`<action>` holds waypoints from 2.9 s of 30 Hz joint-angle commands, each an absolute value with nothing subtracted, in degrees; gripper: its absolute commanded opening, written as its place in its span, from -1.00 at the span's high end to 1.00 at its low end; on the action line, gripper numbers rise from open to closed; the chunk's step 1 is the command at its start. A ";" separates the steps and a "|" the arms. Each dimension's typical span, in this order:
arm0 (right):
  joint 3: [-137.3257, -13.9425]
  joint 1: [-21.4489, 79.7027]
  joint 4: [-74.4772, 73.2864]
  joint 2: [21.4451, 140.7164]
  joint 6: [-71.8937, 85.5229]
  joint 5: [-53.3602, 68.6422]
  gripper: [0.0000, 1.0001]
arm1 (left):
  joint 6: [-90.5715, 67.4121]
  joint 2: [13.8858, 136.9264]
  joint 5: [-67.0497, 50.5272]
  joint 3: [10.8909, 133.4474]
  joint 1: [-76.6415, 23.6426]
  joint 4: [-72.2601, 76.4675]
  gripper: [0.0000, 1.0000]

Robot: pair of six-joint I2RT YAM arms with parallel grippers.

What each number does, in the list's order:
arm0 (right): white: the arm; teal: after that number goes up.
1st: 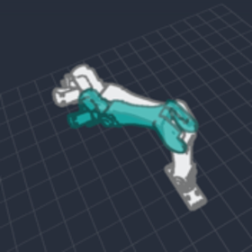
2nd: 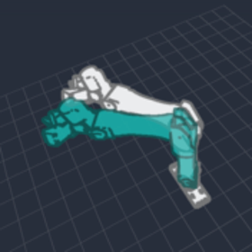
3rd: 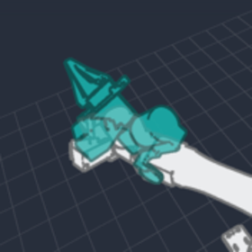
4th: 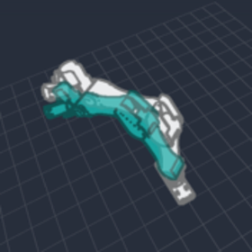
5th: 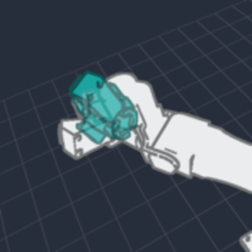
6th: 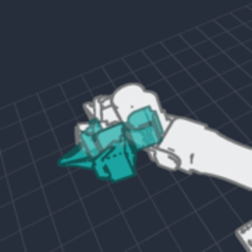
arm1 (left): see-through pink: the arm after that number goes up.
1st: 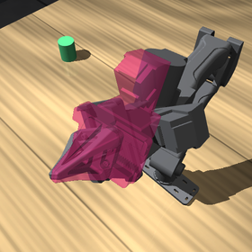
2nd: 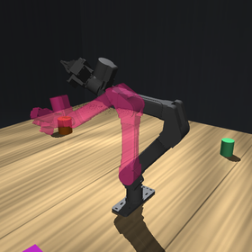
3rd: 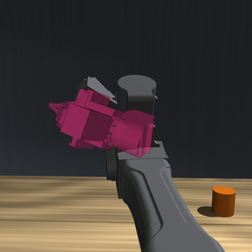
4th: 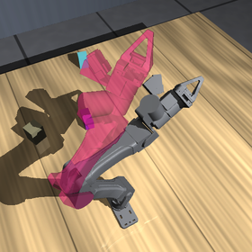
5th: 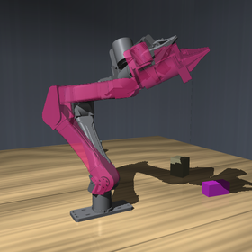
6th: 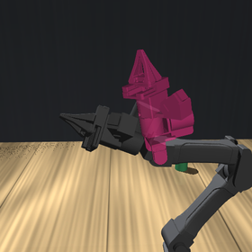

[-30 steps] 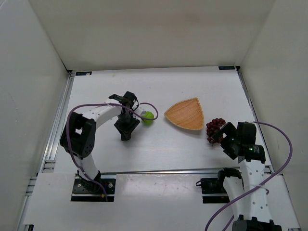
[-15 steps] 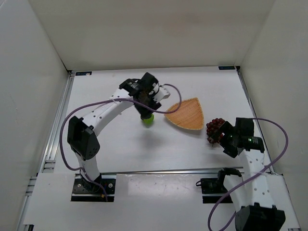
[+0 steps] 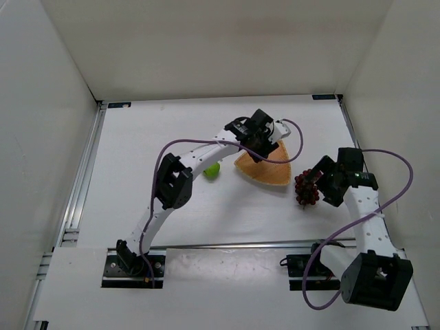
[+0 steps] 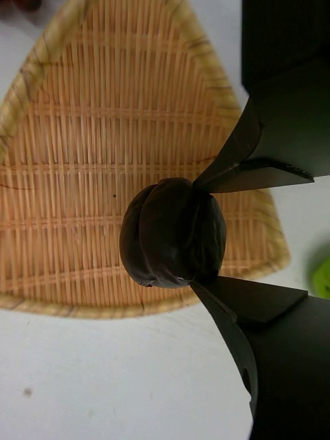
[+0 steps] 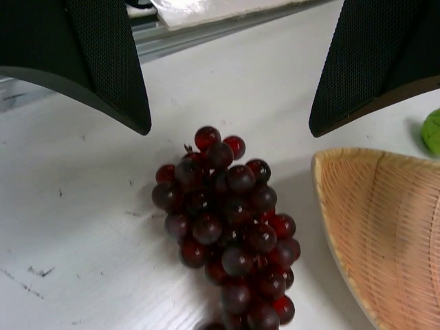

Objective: Place and organize the fake fruits in the fruit bowl

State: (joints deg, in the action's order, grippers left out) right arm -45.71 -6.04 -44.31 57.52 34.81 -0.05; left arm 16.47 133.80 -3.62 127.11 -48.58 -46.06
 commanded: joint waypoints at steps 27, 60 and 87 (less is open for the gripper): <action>-53.78 -6.33 -37.17 78.59 33.31 -6.58 0.78 | 15.56 96.78 6.14 99.60 -37.02 -45.26 -1.00; -76.37 16.96 -41.48 88.60 34.89 -7.55 -0.76 | 12.66 96.23 0.18 86.74 -32.07 -48.87 -1.00; -72.07 16.96 -47.55 65.48 37.27 -15.20 -0.98 | 12.66 120.06 -7.64 113.11 -35.16 -62.58 0.46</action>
